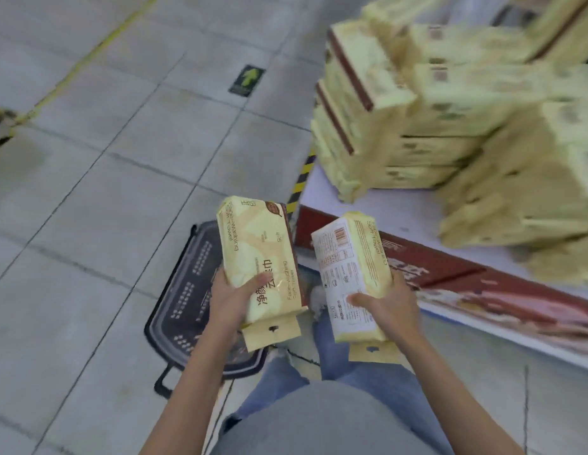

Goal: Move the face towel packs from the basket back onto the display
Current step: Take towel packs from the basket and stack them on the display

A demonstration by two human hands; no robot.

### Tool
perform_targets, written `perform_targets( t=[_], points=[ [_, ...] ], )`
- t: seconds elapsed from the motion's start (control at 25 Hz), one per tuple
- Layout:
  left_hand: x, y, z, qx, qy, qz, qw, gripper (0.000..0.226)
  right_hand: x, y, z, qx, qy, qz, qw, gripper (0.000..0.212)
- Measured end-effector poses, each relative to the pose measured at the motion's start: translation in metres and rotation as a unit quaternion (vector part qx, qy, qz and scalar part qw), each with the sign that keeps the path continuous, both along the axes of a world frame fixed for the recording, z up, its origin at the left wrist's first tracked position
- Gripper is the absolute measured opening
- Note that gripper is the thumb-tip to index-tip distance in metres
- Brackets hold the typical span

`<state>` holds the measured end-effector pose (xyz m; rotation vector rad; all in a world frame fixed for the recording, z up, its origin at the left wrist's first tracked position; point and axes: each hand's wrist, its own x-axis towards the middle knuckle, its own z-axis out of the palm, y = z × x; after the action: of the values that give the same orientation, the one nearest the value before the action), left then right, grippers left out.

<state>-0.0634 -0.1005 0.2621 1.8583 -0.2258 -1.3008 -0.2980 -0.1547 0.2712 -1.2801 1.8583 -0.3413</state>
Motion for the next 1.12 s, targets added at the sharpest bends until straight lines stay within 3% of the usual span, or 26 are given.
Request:
perform_targets(
  t=[0.08,0.24,0.36,0.52,0.68,0.84,0.92,1.12],
  points=[
    [-0.020,-0.010,0.003,-0.012,0.010,-0.062,0.998,0.060,-0.023,0.019,-0.001,-0.001,0.000,-0.063,0.998,0.072],
    [-0.060,-0.036,0.001,-0.006,0.006,-0.166,0.986,0.075,-0.066,0.037,-0.001,-0.016,-0.018,-0.168,0.985,0.073],
    [-0.089,-0.057,0.002,-0.007,-0.012,-0.230,0.973,0.076,-0.094,0.037,-0.001,-0.026,-0.010,-0.188,0.982,0.074],
    [-0.119,-0.105,0.008,-0.027,-0.101,-0.314,0.944,0.077,-0.130,0.019,-0.009,-0.024,-0.005,-0.194,0.981,0.074],
    [-0.139,-0.158,0.016,-0.050,-0.250,-0.405,0.878,0.089,-0.158,-0.011,-0.020,-0.010,0.010,-0.157,0.988,0.083],
    [-0.156,-0.206,0.014,-0.025,-0.386,-0.477,0.789,0.098,-0.175,-0.037,-0.026,0.006,0.004,-0.120,0.993,0.087],
    [-0.164,-0.224,0.008,-0.019,-0.419,-0.499,0.758,0.094,-0.181,-0.047,-0.028,0.017,0.004,-0.109,0.994,0.088],
    [-0.183,-0.253,-0.004,-0.005,-0.443,-0.535,0.719,0.092,-0.182,-0.055,-0.034,0.043,0.011,-0.097,0.994,0.088]
  ],
)
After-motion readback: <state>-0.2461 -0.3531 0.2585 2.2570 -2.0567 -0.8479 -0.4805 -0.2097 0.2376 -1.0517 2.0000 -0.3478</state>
